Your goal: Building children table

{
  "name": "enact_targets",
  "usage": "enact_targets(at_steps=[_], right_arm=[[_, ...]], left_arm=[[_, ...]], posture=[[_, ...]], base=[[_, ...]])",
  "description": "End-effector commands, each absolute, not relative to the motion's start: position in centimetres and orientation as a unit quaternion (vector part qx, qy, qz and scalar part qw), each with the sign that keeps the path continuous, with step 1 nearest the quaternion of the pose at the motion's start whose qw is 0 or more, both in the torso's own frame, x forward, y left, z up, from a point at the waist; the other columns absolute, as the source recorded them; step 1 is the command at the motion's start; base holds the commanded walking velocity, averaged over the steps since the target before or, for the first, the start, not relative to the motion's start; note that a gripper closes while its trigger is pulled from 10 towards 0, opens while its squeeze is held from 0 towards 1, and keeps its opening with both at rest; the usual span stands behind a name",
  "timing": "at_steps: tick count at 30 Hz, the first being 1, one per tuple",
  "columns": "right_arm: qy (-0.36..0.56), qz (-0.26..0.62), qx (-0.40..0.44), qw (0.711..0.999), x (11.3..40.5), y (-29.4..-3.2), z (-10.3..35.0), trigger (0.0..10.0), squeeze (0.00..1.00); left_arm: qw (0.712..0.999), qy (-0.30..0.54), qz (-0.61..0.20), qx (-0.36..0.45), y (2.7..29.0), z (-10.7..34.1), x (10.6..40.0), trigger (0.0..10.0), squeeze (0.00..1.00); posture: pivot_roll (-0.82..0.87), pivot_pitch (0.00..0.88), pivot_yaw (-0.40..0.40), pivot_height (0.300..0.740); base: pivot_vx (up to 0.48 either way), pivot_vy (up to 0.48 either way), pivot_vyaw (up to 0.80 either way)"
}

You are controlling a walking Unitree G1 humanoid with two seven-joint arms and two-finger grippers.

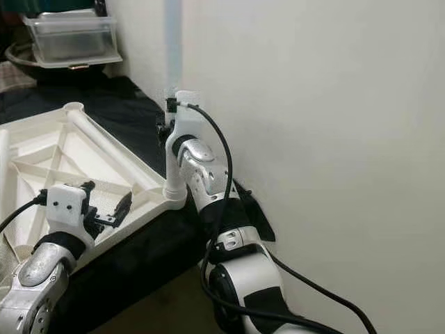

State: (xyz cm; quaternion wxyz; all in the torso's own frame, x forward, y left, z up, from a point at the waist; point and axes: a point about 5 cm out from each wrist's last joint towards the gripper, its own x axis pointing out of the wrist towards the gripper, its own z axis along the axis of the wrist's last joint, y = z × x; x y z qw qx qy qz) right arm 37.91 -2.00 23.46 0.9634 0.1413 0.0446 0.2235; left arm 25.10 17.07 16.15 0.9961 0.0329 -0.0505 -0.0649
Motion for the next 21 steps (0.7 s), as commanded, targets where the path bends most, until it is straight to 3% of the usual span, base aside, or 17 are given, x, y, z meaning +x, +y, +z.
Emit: enact_targets(at_steps=[1,5,6,7,13,14,17,19,21], right_arm=[[0.034,0.282,0.13,0.95,37.6,-2.3,24.1,10.0,0.0],[0.017,0.324,0.116,0.939,37.6,-3.3,24.7,10.0,0.0],[-0.014,0.42,0.101,0.902,37.6,-4.7,25.4,10.0,0.0],[-0.022,0.457,0.09,0.885,37.6,-5.4,25.5,10.0,0.0],[-0.019,0.54,0.065,0.839,37.0,-6.0,24.4,10.0,0.0],[-0.009,0.592,0.06,0.804,36.2,-5.6,23.7,10.0,0.0],[-0.001,0.625,0.058,0.778,35.6,-5.3,23.2,10.0,0.0],[0.0,0.679,0.057,0.732,34.6,-4.4,22.9,10.0,0.0],[-0.006,0.691,0.047,0.722,34.4,-3.9,22.8,10.0,0.0]], left_arm=[[0.996,-0.049,-0.065,0.032,16.9,15.9,24.9,10.0,0.0],[0.996,-0.048,-0.065,0.032,16.9,15.8,24.9,10.0,0.0],[0.996,-0.047,-0.065,0.034,17.1,15.8,24.9,10.0,0.0],[0.996,-0.047,-0.065,0.035,17.1,15.8,24.9,10.0,0.0],[0.996,-0.048,-0.066,0.037,17.1,15.9,25.0,10.0,0.0],[0.996,-0.049,-0.068,0.036,17.0,15.9,25.1,10.0,0.0],[0.996,-0.05,-0.069,0.036,17.0,15.9,25.1,10.0,0.0],[0.996,-0.05,-0.071,0.037,16.9,16.0,25.0,10.0,0.0],[0.996,-0.049,-0.071,0.037,17.0,16.0,24.9,10.0,0.0]], posture=[[0.07,0.0,-0.103,0.74],[0.07,0.0,-0.106,0.74],[0.07,0.0,-0.105,0.74],[0.07,0.0,-0.105,0.74],[0.08,0.0,-0.107,0.74],[0.09,0.0,-0.111,0.74],[0.09,0.0,-0.111,0.74],[0.1,0.0,-0.116,0.74],[0.1,0.0,-0.116,0.74]], base=[[0.0,0.0,0.0],[0.0,0.0,0.0],[0.0,0.0,0.0],[0.0,0.0,0.0],[0.0,0.0,0.0],[0.0,0.0,0.0],[0.0,0.0,0.0],[0.0,0.0,0.0],[0.0,0.0,0.0]])
